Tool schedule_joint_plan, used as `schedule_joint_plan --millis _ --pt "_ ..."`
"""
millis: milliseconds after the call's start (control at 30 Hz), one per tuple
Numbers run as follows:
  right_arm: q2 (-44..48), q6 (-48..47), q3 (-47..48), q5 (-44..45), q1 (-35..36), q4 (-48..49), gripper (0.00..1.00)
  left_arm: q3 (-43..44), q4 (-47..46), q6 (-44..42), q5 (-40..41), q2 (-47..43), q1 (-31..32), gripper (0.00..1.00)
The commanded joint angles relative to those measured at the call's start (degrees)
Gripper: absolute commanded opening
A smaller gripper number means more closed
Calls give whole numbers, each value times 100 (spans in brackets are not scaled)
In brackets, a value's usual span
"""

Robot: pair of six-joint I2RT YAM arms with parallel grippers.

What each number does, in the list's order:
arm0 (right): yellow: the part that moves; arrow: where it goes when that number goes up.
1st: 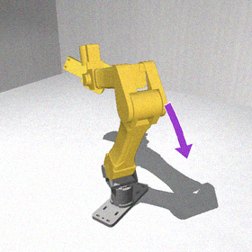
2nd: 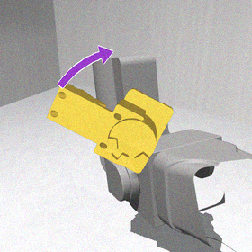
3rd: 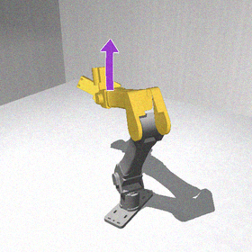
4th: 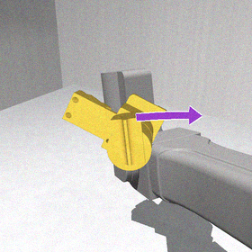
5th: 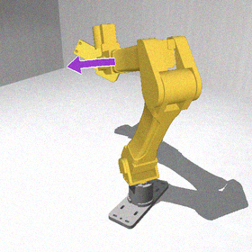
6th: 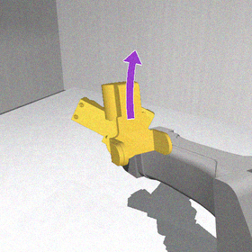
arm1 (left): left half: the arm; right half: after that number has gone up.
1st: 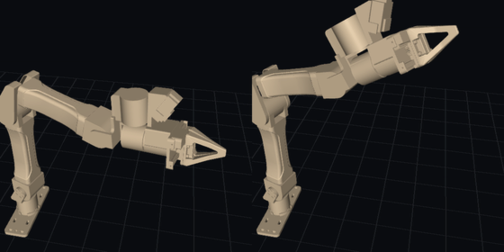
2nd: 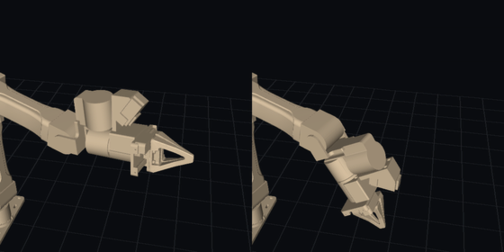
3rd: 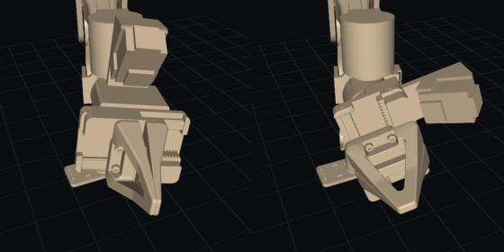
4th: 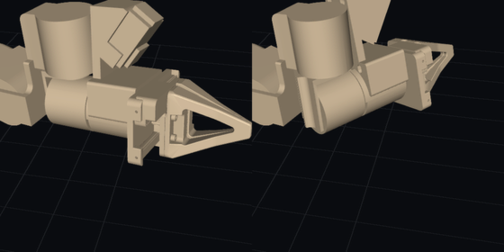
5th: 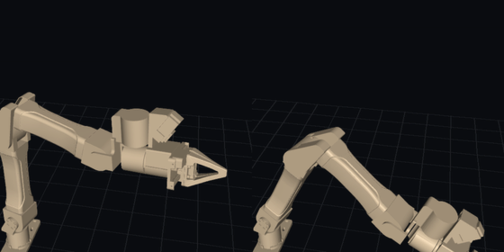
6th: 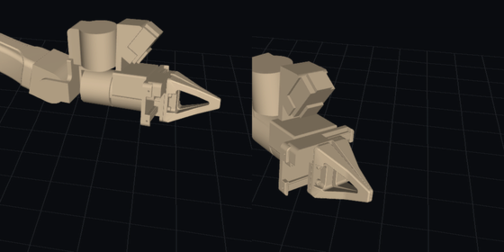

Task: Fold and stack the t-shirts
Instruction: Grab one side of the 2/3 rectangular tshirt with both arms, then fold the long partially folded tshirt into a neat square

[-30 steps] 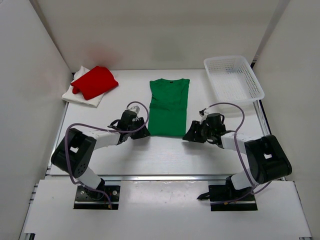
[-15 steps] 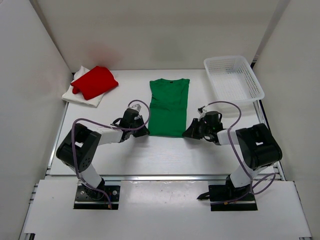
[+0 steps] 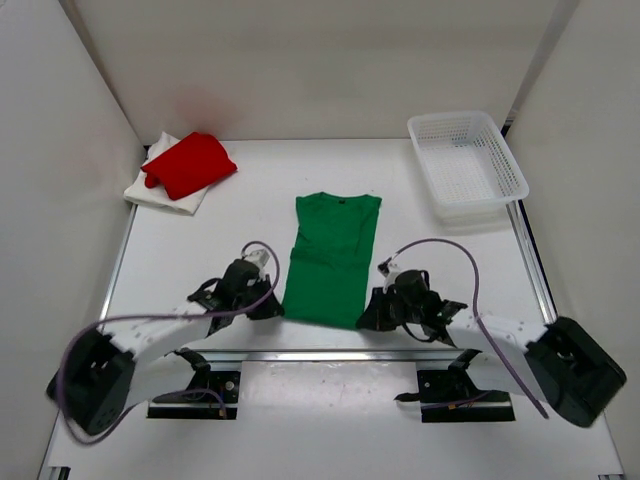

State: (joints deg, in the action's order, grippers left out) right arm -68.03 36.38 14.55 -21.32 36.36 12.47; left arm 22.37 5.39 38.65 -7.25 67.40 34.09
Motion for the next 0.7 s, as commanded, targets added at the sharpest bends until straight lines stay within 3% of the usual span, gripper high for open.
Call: schedule_joint_plan --millis 0,133,233,267,433,667 --pt "963 526 -162 856 826 -1138 0 -251 1287 72 -84 -1434 255 0" --pt "1941 538 388 1191 1058 -2053 0 625 2211 239 171 -2362 450 0" --pt "1865 -23 1205 982 514 -2284 0 1408 2090 -16 -127 -2066 -75 0" --pt "1681 -165 1522 624 34 -2310 1 1532 1906 -94 -276 -1925 -269 0" --pt "249 -1149 2920 -494 -1664 -2179 0 2675 879 -253 -392 -30 -745 0" --pt "-2474 -1265 4766 -1294 -2756 -1969 0 4826 691 -104 -313 3021 -1246 0"
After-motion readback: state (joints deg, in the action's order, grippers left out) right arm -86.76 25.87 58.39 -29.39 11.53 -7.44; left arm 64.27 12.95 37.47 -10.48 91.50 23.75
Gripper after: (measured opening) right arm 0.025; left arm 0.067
